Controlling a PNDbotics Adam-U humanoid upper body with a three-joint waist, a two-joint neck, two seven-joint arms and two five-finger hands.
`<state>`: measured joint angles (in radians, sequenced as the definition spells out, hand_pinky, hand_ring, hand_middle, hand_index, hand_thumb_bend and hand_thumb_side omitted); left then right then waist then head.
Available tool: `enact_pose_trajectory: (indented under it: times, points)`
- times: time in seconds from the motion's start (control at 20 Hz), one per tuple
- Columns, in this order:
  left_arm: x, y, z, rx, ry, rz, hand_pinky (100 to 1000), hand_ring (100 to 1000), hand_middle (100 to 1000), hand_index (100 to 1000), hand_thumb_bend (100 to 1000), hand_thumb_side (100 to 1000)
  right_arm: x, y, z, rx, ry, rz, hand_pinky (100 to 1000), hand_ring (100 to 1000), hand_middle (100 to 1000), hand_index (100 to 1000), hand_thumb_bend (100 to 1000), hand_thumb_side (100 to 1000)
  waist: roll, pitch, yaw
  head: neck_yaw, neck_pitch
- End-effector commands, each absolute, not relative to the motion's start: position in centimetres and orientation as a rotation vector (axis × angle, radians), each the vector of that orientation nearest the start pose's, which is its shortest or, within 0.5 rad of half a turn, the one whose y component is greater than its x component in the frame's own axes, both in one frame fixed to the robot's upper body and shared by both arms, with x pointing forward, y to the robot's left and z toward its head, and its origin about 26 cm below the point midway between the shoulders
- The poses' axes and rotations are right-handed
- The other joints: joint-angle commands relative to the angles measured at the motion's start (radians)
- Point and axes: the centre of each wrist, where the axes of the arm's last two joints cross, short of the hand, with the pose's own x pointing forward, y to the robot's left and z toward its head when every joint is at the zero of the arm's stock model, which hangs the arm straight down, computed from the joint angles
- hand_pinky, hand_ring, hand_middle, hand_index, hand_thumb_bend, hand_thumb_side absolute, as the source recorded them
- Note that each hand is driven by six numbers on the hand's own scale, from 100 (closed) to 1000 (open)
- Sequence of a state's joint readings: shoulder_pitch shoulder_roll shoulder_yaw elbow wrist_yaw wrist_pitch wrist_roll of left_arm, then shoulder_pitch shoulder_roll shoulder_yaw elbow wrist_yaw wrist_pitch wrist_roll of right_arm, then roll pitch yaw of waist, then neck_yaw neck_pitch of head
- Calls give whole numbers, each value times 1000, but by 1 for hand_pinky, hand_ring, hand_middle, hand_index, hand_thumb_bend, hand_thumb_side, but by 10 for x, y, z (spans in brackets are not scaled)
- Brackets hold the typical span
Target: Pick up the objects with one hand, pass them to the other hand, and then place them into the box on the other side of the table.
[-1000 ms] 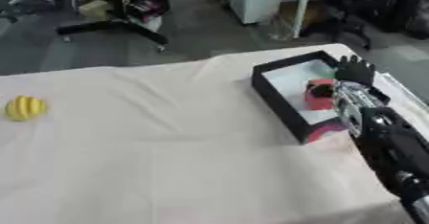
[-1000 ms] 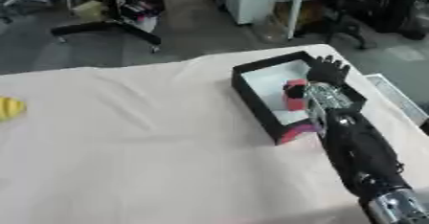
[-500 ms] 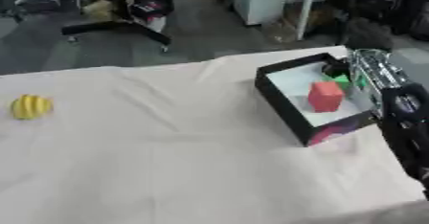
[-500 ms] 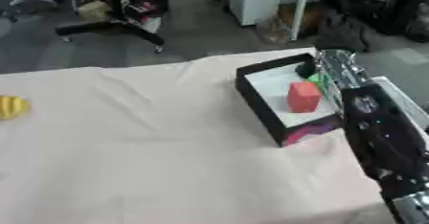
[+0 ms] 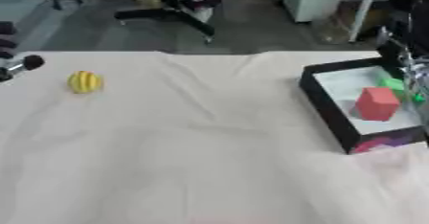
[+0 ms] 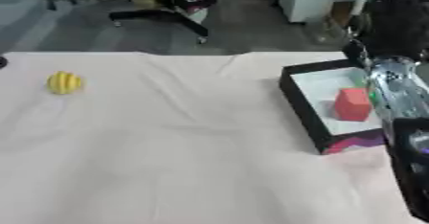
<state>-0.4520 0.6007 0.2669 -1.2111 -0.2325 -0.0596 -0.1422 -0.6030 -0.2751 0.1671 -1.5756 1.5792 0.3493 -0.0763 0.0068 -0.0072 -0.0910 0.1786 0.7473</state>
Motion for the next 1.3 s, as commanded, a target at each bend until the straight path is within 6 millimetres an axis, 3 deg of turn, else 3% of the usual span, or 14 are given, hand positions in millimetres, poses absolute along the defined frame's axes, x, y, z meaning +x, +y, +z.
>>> enact_pose_trajectory:
  times: [0.05, 0.35, 0.55, 0.75, 1.05, 1.1, 1.3]
  points:
    - [377, 457, 159, 854, -1604, -454, 750, 764, 798, 876, 1000, 458, 363, -162, 196, -1842, -1749, 958, 722, 916, 952, 1000, 146, 211, 4, -5, -5, 44, 4]
    - [407, 465, 154, 1036, -1360, -630, 776, 780, 811, 895, 1000, 405, 333, -112, 174, -1604, -1924, 1015, 643, 862, 915, 1000, 100, 248, 5, 2, -22, 63, 0]
    - [426, 468, 142, 1174, -1085, -738, 783, 779, 803, 897, 1000, 377, 327, -96, 171, -1529, -2010, 981, 611, 828, 890, 1000, 100, 305, -1, 17, -37, 62, -21]
    - [437, 466, 132, 1313, -920, -680, 761, 731, 735, 839, 993, 339, 325, -87, 171, -1482, -2065, 940, 590, 814, 877, 1000, 100, 320, -8, 47, -63, 82, -56]
    - [432, 487, 135, 1425, -806, -669, 772, 710, 696, 810, 786, 329, 328, -86, 175, -1491, -2092, 875, 572, 804, 864, 1000, 100, 323, -4, 98, -108, 108, -101]
    - [430, 492, 139, 1458, -804, -656, 761, 685, 669, 786, 694, 338, 328, -87, 175, -1496, -2092, 865, 567, 801, 861, 1000, 100, 323, -2, 105, -114, 109, -105]
    - [427, 501, 149, 1542, -824, -603, 758, 677, 659, 777, 600, 321, 329, -88, 176, -1503, -2095, 836, 559, 797, 854, 1000, 100, 323, 2, 122, -125, 113, -112]
